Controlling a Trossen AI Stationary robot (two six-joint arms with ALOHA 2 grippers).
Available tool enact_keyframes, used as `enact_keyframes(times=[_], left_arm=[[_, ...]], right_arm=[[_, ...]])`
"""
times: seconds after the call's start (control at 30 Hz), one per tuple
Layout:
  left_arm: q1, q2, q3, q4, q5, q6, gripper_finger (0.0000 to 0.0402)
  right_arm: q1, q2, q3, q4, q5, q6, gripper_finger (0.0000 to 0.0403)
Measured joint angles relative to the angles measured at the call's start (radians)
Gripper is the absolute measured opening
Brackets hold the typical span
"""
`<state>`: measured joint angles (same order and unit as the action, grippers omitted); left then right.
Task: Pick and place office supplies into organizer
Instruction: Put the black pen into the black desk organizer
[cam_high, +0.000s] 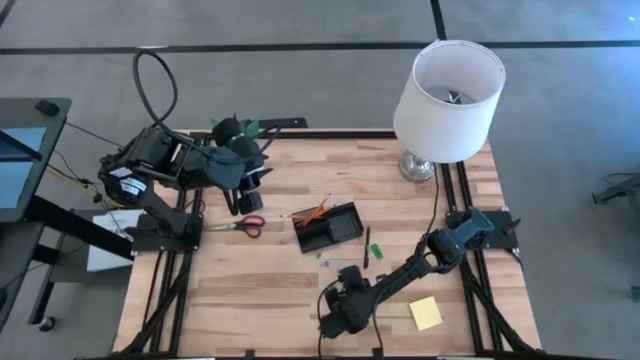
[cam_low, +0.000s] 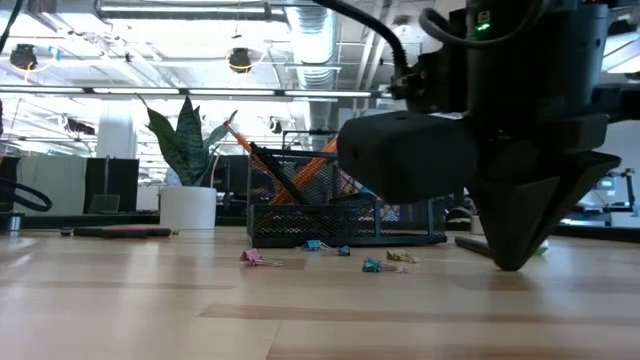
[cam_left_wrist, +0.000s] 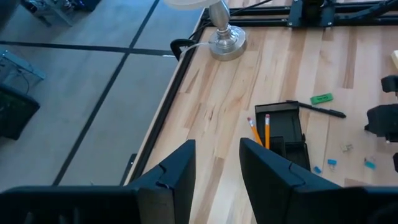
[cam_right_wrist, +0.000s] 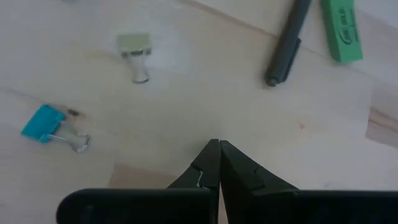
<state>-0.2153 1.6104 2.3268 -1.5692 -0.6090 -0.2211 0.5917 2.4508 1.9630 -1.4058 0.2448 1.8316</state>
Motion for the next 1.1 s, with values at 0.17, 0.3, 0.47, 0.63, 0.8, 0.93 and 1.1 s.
enact_keyframes(times=[0.17,0.3,0.47,0.63,0.8,0.93,1.1], left_arm=[[0.000,0.000,0.000,-0.001,0.000,0.000,0.0122],[0.000,0.000,0.000,-0.002,0.001,0.000,0.0122],[0.000,0.000,0.000,-0.002,0.027,0.020,0.0122],[0.000,0.000,0.000,-0.002,0.027,0.036,0.0122],[0.000,0.000,0.000,-0.002,0.027,0.040,0.0122],[0.000,0.000,0.000,-0.002,0.027,0.041,0.0122],[0.000,0.000,0.000,-0.002,0.030,0.041,0.0122]], right_arm=[[-0.023,0.000,0.001,0.006,-0.036,-0.063,0.0000],[-0.005,0.005,0.001,-0.018,0.064,0.069,0.0000],[0.039,0.011,-0.002,-0.044,0.138,0.138,0.0008],[0.047,0.012,-0.004,-0.065,0.137,0.132,0.0046],[0.029,0.011,-0.004,-0.079,0.135,0.100,0.0092],[0.011,0.011,-0.004,-0.080,0.135,0.139,0.0119],[0.008,0.011,-0.004,-0.101,0.157,0.234,0.0133]])
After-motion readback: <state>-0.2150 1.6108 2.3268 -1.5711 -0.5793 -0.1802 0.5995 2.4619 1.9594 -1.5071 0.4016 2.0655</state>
